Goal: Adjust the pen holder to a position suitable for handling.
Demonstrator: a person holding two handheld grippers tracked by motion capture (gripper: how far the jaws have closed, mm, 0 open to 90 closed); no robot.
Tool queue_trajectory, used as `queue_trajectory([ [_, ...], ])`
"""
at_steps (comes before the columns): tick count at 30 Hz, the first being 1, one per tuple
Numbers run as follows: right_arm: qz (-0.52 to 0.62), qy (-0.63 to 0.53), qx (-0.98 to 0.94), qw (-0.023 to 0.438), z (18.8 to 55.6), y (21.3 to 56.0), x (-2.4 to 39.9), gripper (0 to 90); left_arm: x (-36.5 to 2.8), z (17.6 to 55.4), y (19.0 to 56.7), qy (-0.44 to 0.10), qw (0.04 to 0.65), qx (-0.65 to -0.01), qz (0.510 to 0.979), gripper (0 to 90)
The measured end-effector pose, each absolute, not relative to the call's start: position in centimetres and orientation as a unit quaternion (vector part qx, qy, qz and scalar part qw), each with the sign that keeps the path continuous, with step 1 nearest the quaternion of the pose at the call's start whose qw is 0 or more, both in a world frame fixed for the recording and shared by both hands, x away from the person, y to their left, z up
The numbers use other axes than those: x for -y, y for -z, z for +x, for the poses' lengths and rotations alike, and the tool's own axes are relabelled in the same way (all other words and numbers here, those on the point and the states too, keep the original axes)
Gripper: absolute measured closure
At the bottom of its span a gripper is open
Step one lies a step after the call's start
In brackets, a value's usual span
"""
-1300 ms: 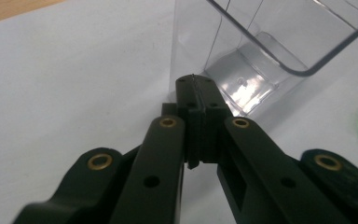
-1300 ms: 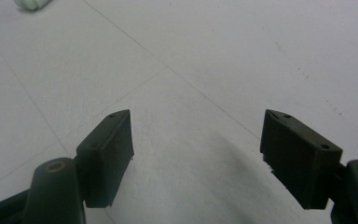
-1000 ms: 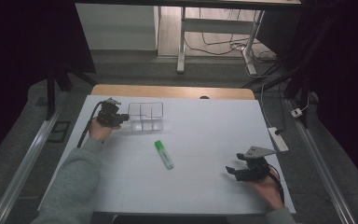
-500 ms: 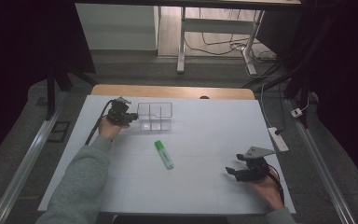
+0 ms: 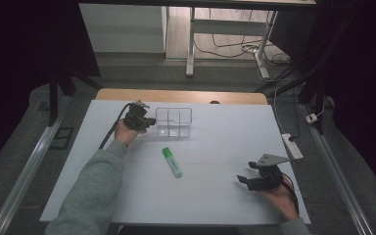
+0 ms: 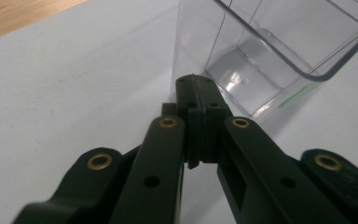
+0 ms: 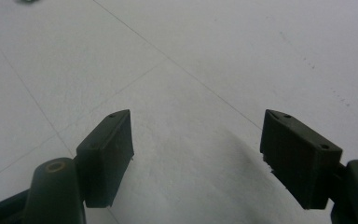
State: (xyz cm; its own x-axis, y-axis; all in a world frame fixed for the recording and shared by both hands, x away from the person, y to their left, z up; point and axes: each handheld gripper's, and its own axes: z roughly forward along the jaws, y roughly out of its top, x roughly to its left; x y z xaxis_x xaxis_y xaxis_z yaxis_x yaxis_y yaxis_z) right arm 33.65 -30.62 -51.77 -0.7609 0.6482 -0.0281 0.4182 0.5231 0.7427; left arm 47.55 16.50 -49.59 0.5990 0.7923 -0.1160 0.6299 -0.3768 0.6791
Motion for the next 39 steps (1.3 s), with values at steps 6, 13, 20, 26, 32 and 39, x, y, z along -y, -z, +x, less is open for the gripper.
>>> queue_trajectory([
  [6, 0.309, -0.377, -0.86, 0.152, 33.7, 51.8, 30.6, 24.9, -15.5, 47.9, 49.7, -0.112, 0.355, -0.429, 0.823, 89.1],
  [13, 0.31, -0.376, -0.86, 0.152, 33.7, 51.8, 30.6, 24.8, -14.5, 48.1, 49.8, -0.104, 0.355, -0.426, 0.826, 89.1],
  [20, 0.31, -0.376, -0.86, 0.153, 33.7, 51.8, 30.7, 24.8, -14.3, 48.1, 49.9, -0.102, 0.352, -0.422, 0.829, 89.1],
  [26, 0.311, -0.376, -0.859, 0.157, 33.6, 51.7, 30.6, 24.9, -14.7, 47.2, 49.5, -0.107, 0.358, -0.416, 0.829, 89.0],
  [32, 0.309, -0.378, -0.858, 0.159, 33.5, 51.5, 30.7, 24.9, -15.7, 45.9, 49.0, -0.117, 0.357, -0.411, 0.831, 89.1],
  [39, 0.31, -0.375, -0.858, 0.165, 33.2, 51.3, 30.7, 25.0, -17.0, 43.7, 48.0, -0.135, 0.356, -0.396, 0.835, 89.0],
])
